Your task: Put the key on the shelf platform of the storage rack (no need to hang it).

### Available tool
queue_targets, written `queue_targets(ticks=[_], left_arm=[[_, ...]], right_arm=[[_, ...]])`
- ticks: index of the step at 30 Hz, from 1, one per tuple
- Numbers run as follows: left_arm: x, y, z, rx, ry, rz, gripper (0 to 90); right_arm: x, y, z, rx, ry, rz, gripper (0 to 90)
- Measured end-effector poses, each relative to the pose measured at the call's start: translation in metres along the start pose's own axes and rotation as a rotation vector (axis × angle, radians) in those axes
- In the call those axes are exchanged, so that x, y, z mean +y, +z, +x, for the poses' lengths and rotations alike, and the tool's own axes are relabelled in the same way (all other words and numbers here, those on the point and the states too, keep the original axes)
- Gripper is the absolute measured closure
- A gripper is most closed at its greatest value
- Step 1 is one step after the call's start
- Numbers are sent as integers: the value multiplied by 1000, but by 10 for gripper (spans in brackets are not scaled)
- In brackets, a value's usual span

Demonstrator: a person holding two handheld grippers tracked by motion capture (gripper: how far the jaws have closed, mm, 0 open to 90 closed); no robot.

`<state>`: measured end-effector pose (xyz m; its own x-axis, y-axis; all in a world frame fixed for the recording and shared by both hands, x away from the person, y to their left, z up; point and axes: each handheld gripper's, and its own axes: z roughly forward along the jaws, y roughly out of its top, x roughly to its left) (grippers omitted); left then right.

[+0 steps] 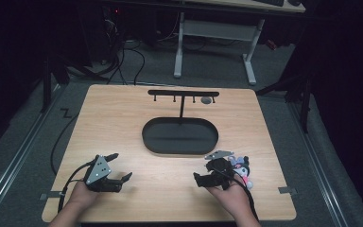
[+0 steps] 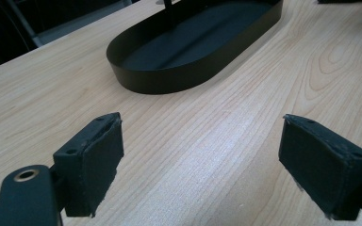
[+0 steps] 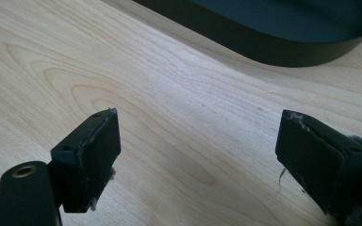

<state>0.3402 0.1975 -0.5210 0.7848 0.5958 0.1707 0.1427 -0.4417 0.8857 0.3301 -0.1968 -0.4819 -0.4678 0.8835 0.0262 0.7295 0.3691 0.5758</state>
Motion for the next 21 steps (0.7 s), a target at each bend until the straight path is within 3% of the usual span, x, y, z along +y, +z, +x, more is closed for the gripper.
queue_targets(ticks=[7, 12, 21], left_arm=[[0, 0, 0, 1, 1, -2, 154], [0, -1, -1, 5, 2, 0, 154], [0, -1, -1, 9, 1, -1, 154]], right_arm=[[6, -1, -3, 22, 6, 58, 149], [9, 4, 3, 24, -35, 141, 148], [17, 4, 10, 45, -66, 235, 148]])
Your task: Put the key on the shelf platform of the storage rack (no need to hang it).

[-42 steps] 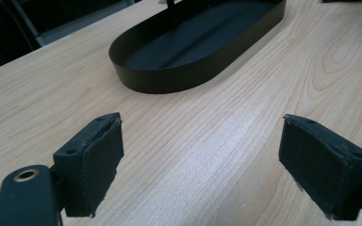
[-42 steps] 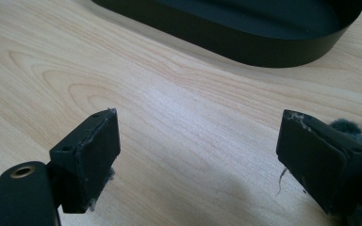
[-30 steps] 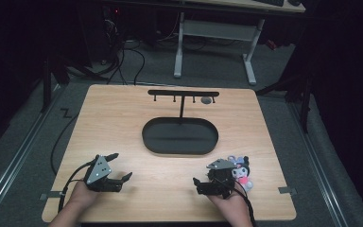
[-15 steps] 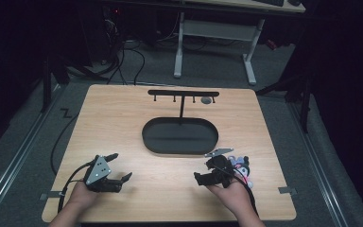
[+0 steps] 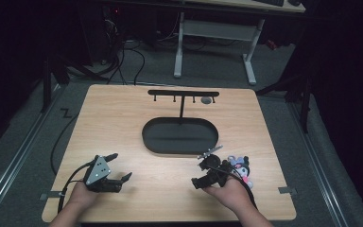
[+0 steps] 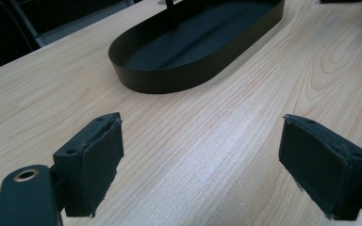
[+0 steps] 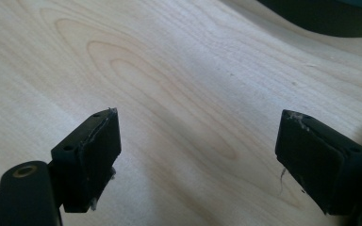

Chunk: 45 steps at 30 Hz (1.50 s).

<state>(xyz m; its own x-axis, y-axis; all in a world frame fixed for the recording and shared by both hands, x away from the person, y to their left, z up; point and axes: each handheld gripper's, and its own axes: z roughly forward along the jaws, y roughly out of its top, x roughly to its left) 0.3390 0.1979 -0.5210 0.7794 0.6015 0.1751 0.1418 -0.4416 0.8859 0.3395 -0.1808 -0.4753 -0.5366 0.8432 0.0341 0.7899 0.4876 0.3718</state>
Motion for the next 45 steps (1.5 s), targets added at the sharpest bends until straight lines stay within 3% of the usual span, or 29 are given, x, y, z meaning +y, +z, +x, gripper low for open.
queue_targets(ticks=[3, 12, 20, 21, 24, 28, 31, 34, 38, 45], left_arm=[[0, 0, 0, -2, -1, -2, 154], [0, 0, 0, -2, 1, 0, 154], [0, 0, 0, -4, 0, 0, 154], [0, 0, 0, -5, 3, 1, 154], [0, 0, -1, -3, 8, -1, 154], [0, 0, -1, -5, 6, 0, 154], [0, 1, -1, -5, 4, 2, 154], [0, 1, -1, -10, 8, 4, 154], [0, 0, -1, -11, 17, 3, 154], [0, 1, -2, -6, 19, 8, 154]], right_arm=[[1, -1, 1, 5, -27, 26, 148], [3, 1, 3, 17, -30, 104, 145], [7, -4, 1, 0, -66, 110, 135], [7, -6, 2, -6, -41, 121, 129], [8, -9, -1, -12, -28, 126, 93], [8, -19, -7, -37, -38, 124, 61], [6, -27, -15, -55, -29, 116, 50], [1, -39, -27, -76, 23, 113, 50], [-4, -48, -36, -102, 44, 107, 40], [-17, -62, -57, -154, 93, 131, 23]])
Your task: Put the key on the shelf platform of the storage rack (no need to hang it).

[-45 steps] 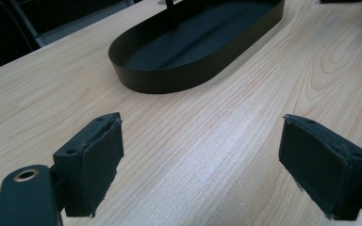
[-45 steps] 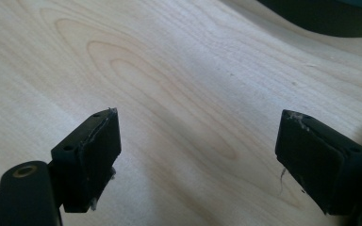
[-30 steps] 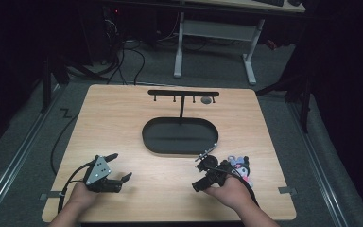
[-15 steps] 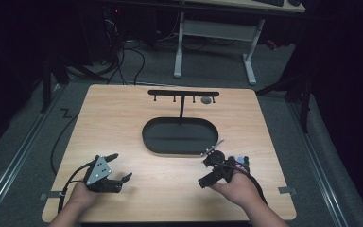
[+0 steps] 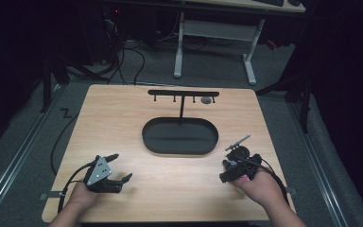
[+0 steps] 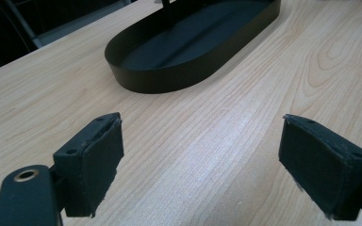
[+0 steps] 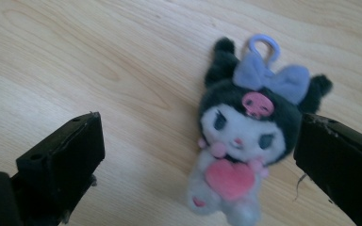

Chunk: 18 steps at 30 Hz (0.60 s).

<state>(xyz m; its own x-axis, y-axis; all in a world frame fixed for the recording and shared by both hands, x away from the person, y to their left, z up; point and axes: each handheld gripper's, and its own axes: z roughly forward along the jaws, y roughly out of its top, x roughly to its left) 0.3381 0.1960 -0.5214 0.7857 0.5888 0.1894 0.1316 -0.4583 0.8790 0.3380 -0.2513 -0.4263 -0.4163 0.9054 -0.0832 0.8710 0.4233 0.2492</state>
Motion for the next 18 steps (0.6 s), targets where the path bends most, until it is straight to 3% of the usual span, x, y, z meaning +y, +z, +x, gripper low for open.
queue_targets(ticks=[8, 18], left_arm=[[0, 0, 0, 1, 2, 0, 154], [0, -1, -1, 0, 2, -1, 154]], right_arm=[[-16, 3, -16, -16, 45, 32, 23], [-28, 22, -28, -20, 92, 62, 79]])
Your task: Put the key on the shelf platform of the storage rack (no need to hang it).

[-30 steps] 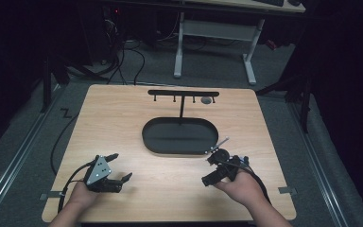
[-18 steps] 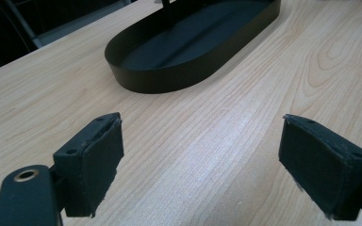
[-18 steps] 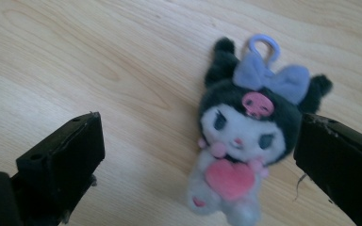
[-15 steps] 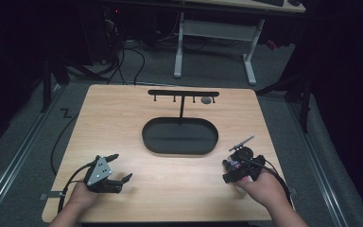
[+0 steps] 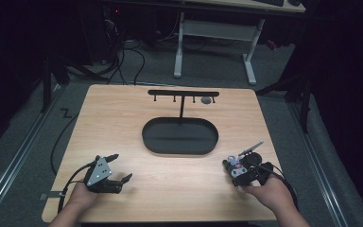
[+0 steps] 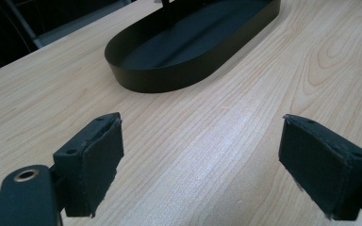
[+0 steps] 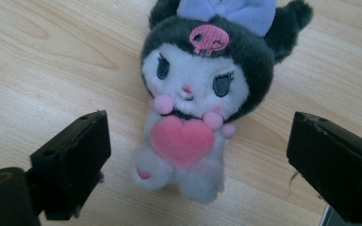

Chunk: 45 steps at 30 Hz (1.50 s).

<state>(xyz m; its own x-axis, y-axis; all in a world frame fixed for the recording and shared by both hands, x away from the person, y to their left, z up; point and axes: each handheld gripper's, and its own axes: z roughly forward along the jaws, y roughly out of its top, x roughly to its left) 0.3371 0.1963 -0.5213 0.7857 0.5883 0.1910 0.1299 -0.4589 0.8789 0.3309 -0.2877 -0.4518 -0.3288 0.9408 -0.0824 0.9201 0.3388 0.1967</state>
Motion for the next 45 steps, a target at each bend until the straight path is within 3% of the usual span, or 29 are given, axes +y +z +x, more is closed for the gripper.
queue_targets(ticks=[3, 17, 31, 36, 45], left_arm=[[0, 0, 0, 1, -2, 1, 154], [-1, -1, 0, 2, -3, -1, 154], [0, -1, -2, 4, 4, 3, 154], [0, -1, -1, 5, 4, 4, 154], [0, 0, -1, 2, 6, 7, 154]], right_arm=[[-1, 6, 0, 7, -4, 18, 139], [-4, 24, 7, 30, -14, 69, 181], [-9, 32, 0, 62, 18, 44, 357], [-8, 29, 1, 45, 15, 30, 435], [-6, 18, 2, 39, -6, 12, 460]])
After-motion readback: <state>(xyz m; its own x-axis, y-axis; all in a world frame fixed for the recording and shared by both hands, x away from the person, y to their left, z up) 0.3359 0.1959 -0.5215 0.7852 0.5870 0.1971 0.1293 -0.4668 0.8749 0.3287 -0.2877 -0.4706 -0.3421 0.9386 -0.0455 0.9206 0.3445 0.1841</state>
